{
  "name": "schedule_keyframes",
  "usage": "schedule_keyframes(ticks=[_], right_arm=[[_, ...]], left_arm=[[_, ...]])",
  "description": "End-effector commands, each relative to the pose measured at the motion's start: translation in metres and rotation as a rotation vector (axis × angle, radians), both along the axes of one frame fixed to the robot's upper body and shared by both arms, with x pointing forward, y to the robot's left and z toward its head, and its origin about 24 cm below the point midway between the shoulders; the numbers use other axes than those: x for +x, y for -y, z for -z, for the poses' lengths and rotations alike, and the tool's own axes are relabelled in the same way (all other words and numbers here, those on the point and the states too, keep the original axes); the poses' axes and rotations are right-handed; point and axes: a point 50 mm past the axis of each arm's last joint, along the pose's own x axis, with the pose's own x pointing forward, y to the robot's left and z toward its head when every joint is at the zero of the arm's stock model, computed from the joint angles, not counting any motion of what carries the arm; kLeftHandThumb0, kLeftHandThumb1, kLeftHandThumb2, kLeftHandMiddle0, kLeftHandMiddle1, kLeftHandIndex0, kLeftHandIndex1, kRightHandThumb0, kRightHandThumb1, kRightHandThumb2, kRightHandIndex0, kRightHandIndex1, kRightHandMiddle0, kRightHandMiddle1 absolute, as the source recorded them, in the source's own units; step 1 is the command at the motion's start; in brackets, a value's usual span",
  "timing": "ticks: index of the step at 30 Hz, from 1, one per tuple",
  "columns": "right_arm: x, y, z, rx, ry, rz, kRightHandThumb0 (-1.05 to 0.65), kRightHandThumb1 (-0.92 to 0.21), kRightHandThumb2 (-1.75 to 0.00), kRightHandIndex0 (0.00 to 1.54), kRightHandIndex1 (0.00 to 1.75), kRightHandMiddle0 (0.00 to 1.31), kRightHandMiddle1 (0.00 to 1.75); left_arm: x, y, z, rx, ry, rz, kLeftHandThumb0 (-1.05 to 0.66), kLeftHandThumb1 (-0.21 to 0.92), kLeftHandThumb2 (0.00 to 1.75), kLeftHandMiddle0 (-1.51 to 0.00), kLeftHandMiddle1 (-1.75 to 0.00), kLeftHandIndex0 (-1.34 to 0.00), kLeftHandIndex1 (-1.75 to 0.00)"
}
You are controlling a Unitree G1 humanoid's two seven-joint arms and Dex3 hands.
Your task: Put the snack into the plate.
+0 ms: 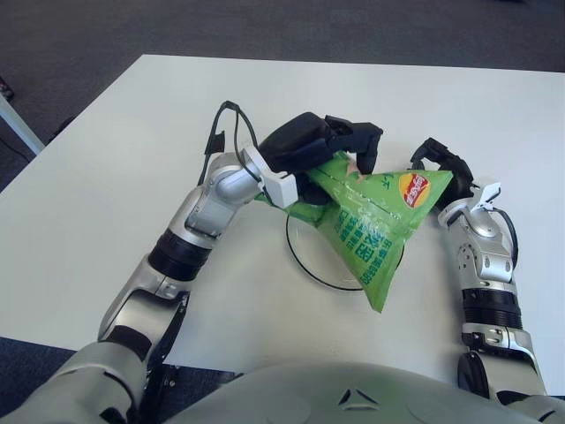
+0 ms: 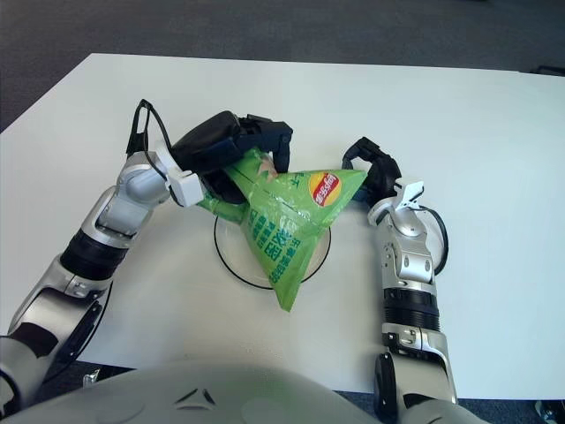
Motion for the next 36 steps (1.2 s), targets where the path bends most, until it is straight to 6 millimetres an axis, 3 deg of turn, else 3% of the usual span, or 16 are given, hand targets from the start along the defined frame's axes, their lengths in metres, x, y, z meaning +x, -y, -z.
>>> schedule_keyframes(ticks=[1, 23, 25, 28, 29, 30, 32, 36], right_arm=[[-0.008, -0.002, 0.03, 0.052, -0.147, 0.013, -0.49, -0.29, -1.35, 1.27, 1.75, 0.64, 1.75], [-0.007, -0.001, 0.03, 0.059, -0.174, 0.005, -0.52, -0.23, -1.42, 1.28, 1.75, 0.69, 1.75], [-0.007, -0.001, 0.03, 0.067, -0.177, 0.004, -0.52, -0.23, -1.42, 1.27, 1.75, 0.68, 1.75], [-0.007, -0.001, 0.03, 0.067, -0.176, -0.002, -0.52, -0.23, -1.42, 1.27, 1.75, 0.68, 1.75], [-0.006, -0.001, 0.03, 0.064, -0.176, -0.004, -0.52, -0.23, -1.42, 1.27, 1.75, 0.68, 1.75], [-0.006, 0.0, 0.03, 0.048, -0.178, -0.01, -0.52, -0.24, -1.42, 1.27, 1.75, 0.68, 1.75], [-0.006, 0.001, 0.03, 0.02, -0.183, -0.018, -0.52, -0.24, -1.41, 1.27, 1.75, 0.68, 1.75], [-0.006, 0.002, 0.03, -0.028, -0.2, -0.037, -0.52, -0.24, -1.41, 1.25, 1.75, 0.68, 1.75]], left_arm=[[-0.004, 0.002, 0.001, 0.016, 0.034, 0.017, 0.0, -0.05, 1.72, -0.9, -1.7, -0.66, -1.75], [-0.005, 0.01, 0.011, 0.055, 0.209, -0.001, 0.0, -0.02, 1.7, -0.87, -1.73, -0.63, -1.75], [-0.005, 0.011, 0.013, 0.05, 0.227, -0.008, 0.0, 0.16, 1.49, -0.66, -1.74, -0.55, -1.75], [-0.003, 0.011, 0.014, 0.053, 0.238, -0.003, -0.01, 0.37, 1.25, -0.48, -1.74, -0.43, -1.74], [-0.003, 0.011, 0.014, 0.06, 0.242, 0.001, -0.01, 0.4, 1.22, -0.46, -1.74, -0.42, -1.74], [-0.002, 0.011, 0.015, 0.079, 0.255, 0.011, -0.01, 0.52, 1.05, -0.39, -1.71, -0.36, -1.71], [-0.002, 0.011, 0.015, 0.109, 0.277, 0.027, -0.36, 0.53, 0.93, -0.27, -1.42, -0.15, -1.46], [-0.002, 0.011, 0.016, 0.153, 0.315, 0.042, -0.61, 0.61, 0.81, -0.18, -1.03, -0.04, -1.19]])
